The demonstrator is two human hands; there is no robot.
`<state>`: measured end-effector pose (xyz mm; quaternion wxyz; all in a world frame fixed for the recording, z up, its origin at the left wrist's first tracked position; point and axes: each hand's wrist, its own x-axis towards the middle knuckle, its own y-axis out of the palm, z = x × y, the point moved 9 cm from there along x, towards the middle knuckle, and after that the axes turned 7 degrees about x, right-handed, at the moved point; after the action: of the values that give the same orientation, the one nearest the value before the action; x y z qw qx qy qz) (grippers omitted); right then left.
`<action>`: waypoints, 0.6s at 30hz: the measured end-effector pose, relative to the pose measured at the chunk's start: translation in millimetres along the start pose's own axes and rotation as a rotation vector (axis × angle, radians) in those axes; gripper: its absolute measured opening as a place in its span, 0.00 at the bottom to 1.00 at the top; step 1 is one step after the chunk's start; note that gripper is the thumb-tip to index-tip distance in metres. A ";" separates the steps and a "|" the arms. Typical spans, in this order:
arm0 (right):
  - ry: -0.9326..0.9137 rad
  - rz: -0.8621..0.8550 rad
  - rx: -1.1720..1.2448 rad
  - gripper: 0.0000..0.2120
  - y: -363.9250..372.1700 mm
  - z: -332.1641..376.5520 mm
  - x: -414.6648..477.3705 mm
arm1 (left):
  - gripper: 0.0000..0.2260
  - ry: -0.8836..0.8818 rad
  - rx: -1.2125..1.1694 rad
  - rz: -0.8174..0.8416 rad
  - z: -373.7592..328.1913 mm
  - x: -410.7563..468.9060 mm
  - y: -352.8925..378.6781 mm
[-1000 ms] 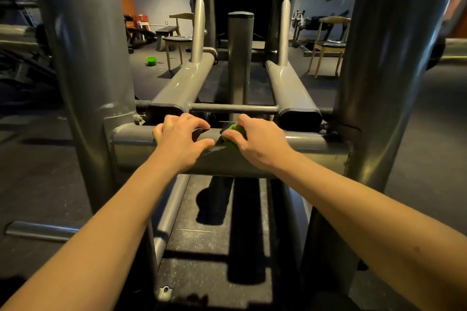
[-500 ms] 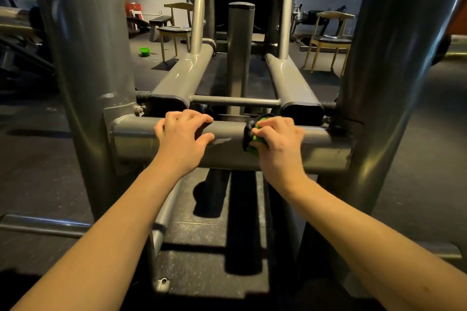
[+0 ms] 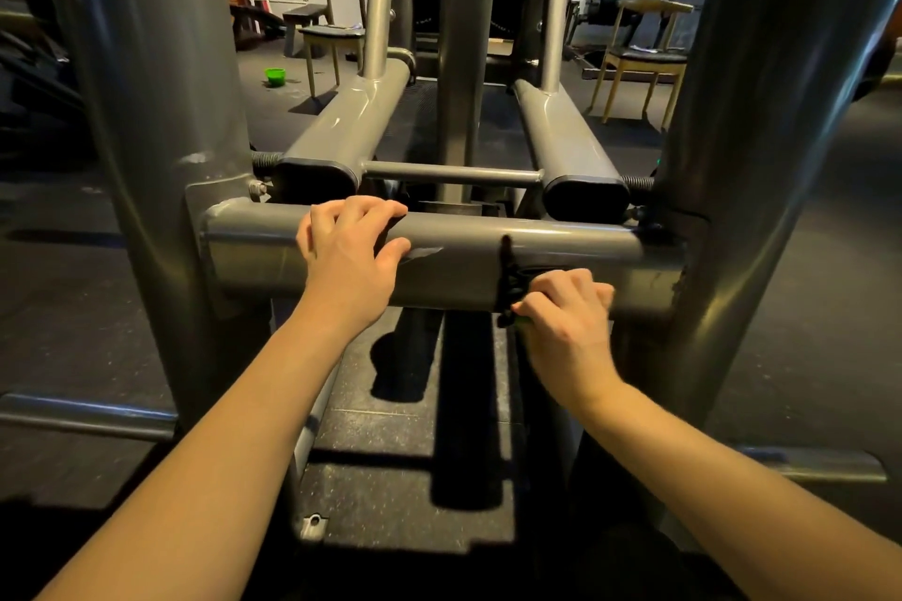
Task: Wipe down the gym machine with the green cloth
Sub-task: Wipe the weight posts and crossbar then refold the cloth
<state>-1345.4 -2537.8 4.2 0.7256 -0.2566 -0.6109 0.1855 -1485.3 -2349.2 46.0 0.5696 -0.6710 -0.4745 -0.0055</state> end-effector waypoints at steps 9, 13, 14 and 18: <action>-0.036 -0.052 0.027 0.05 -15.0 -6.0 2.9 | 0.15 -0.005 0.010 -0.009 -1.2 -2.1 -1.4; 0.008 -0.090 0.005 0.03 -28.9 -28.3 -3.6 | 0.15 0.000 -0.005 -0.025 -1.6 -1.8 0.0; 0.013 -0.090 0.022 0.03 -23.5 -22.9 -1.5 | 0.15 0.000 -0.007 -0.023 -1.5 -1.7 0.6; -0.026 -0.046 0.095 0.06 18.4 35.3 33.8 | 0.15 0.005 -0.006 -0.019 -1.4 -2.0 1.1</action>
<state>-1373.0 -2498.3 24.2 0.7330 -0.2053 -0.6167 0.2007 -1485.0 -2351.4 44.5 0.5688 -0.6682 -0.4794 -0.0141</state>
